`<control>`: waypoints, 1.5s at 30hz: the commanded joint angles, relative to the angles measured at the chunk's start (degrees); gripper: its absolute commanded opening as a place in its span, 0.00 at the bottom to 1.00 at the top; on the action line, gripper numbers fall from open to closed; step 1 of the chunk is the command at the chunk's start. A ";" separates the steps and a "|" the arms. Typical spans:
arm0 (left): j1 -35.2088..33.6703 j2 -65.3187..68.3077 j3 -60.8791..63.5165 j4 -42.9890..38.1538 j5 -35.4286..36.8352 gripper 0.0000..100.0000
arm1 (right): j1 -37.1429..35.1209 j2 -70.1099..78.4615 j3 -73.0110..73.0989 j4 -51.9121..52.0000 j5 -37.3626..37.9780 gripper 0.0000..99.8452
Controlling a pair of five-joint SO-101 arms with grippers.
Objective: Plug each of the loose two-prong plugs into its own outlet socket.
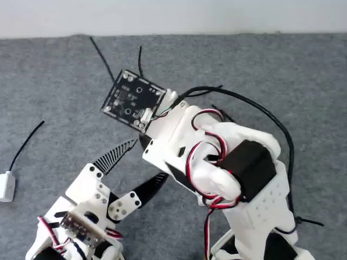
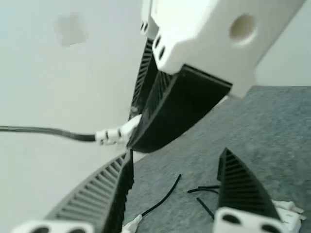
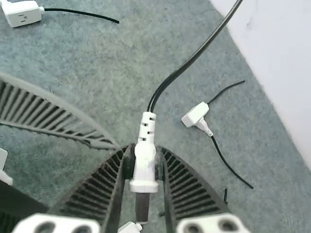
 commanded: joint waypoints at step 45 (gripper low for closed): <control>21.63 -0.79 -5.67 2.90 -7.82 0.27 | -9.63 -12.26 2.11 2.42 4.66 0.01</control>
